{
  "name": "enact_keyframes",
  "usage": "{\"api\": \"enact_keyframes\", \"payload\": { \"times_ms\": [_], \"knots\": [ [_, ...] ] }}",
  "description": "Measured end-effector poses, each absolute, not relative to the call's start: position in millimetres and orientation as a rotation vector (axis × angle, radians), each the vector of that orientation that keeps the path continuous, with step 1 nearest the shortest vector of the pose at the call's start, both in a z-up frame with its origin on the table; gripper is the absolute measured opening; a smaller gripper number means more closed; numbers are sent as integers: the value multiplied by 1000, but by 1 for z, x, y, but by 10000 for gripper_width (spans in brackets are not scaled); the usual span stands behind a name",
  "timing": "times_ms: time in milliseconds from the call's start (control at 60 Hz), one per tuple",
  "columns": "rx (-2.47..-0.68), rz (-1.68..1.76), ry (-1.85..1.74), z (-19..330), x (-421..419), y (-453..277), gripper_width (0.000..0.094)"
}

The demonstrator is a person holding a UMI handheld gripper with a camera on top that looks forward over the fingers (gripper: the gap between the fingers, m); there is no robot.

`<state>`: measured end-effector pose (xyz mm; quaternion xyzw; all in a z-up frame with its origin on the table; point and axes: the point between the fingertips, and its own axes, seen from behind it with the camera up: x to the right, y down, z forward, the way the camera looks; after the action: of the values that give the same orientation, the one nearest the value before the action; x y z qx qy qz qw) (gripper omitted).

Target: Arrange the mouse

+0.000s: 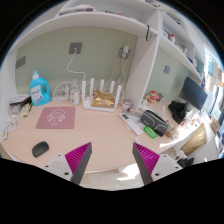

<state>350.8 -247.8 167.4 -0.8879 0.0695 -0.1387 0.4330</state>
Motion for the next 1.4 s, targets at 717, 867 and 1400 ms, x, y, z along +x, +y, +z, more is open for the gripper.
{"api": "enact_keyframes", "payload": {
  "times_ms": [717, 867, 1400],
  "knots": [
    [-2288, 37, 30, 23, 76, -260, 851],
    [-2293, 80, 8, -2, 29, -223, 849],
    [-2287, -26, -2, -18, 3, -121, 478]
  ]
}}
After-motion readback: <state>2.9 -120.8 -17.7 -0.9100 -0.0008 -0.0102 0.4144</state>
